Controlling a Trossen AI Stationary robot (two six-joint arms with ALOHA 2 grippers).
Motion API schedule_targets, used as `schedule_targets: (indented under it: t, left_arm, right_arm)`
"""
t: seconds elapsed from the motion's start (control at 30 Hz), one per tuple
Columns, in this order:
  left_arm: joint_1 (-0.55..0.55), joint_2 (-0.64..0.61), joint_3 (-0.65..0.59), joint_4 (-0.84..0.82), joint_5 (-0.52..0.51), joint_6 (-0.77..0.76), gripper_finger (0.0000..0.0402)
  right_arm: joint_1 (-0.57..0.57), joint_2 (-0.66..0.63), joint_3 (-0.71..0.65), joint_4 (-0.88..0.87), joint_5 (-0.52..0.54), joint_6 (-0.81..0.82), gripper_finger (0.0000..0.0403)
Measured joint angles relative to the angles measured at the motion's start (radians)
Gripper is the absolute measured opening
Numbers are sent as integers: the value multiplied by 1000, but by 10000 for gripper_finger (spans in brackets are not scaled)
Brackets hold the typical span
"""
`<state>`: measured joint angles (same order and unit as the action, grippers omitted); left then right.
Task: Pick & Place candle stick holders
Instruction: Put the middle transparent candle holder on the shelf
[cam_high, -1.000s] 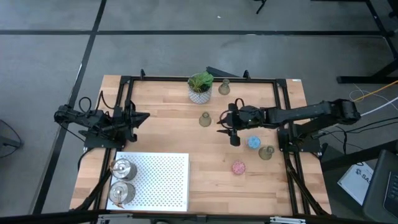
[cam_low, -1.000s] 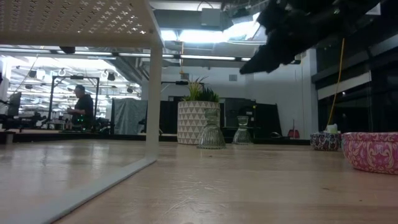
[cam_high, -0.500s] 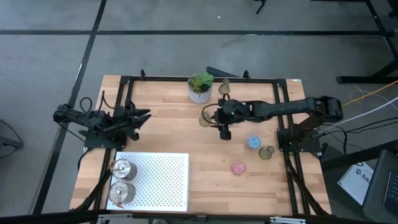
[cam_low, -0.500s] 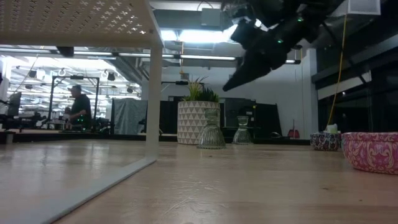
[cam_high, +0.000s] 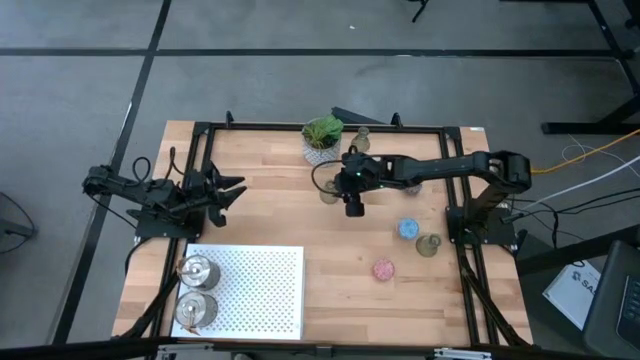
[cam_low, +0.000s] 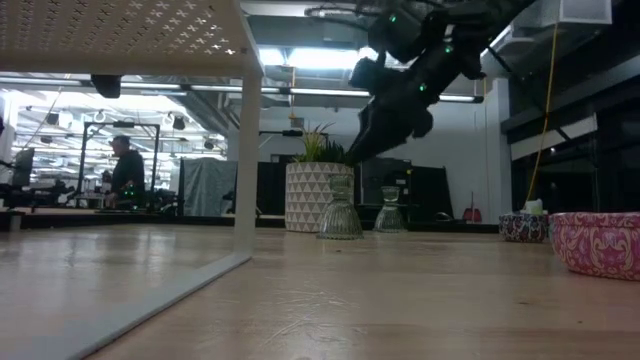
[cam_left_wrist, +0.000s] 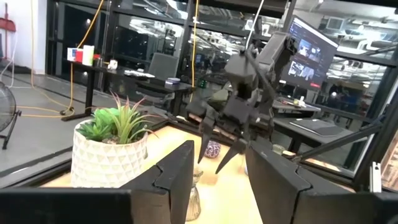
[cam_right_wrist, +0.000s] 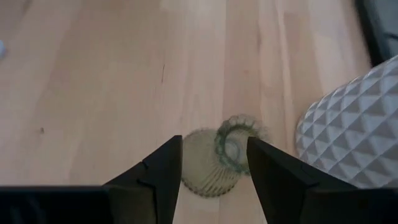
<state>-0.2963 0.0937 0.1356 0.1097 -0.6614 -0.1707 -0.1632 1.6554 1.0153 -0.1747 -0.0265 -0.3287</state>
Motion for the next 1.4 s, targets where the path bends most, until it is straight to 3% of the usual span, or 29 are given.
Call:
schedule_targets:
  t: [0.13, 0.3, 0.57, 0.83, 1.4]
  left_arm:
    - [0, 0, 0, 0, 2, 0, 143]
    - [0, 0, 0, 0, 4, 0, 141]
    - [0, 0, 0, 0, 8, 0, 141]
    - [0, 0, 0, -1, 8, 0, 143]
    - [0, 0, 0, -1, 8, 0, 141]
  right_arm:
    - [0, 34, 0, 2, 2, -50, 183]
    - [0, 48, 0, 21, 81, -67, 183]
    - [0, 49, 0, 12, 86, -146, 182]
    - [2, 49, 0, 13, 137, -256, 146]
    - [-14, 49, 0, 14, 172, -278, 140]
